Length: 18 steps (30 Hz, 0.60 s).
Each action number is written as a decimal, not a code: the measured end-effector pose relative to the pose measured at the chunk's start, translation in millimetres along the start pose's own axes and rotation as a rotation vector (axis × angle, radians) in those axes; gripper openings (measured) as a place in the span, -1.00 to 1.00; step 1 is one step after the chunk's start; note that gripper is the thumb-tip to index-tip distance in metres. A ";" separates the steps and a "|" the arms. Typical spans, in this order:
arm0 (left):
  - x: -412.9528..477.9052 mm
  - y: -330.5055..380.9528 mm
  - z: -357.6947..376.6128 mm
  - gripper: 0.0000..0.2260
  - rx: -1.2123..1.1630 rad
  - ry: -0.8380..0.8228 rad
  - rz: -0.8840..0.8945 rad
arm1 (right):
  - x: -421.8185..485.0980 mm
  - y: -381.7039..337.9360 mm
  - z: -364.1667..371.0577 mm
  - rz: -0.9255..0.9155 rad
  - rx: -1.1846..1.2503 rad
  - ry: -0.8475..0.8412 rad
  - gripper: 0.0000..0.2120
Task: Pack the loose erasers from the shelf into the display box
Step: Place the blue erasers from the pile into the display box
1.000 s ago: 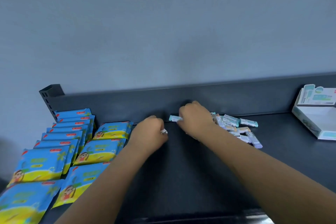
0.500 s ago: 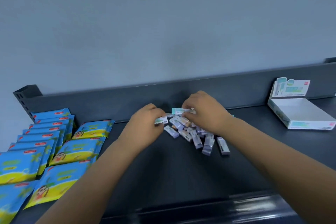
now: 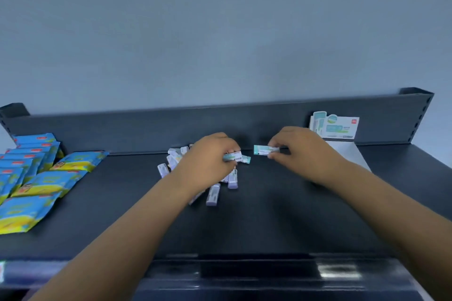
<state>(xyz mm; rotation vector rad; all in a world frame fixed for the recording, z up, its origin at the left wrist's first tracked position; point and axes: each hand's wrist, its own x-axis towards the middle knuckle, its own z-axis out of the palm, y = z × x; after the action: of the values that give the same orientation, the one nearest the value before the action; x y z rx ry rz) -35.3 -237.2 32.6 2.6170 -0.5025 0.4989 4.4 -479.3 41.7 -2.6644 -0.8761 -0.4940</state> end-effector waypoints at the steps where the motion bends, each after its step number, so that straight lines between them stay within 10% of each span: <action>1: 1.4 9.2 6.0 -0.82 -0.004 -0.002 -0.015 | -6.3 8.3 -4.3 -0.003 0.001 -0.003 -0.89; 18: 66.9 90.6 61.6 -0.84 -0.001 -0.088 0.122 | -62.5 96.2 -50.1 0.263 -0.049 0.052 -0.83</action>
<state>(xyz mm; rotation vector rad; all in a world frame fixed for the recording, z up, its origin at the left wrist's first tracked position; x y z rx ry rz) 1.1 -360.1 39.0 2.6275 -0.6945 0.4227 4.8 -604.4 45.2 -2.7422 -0.4942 -0.5235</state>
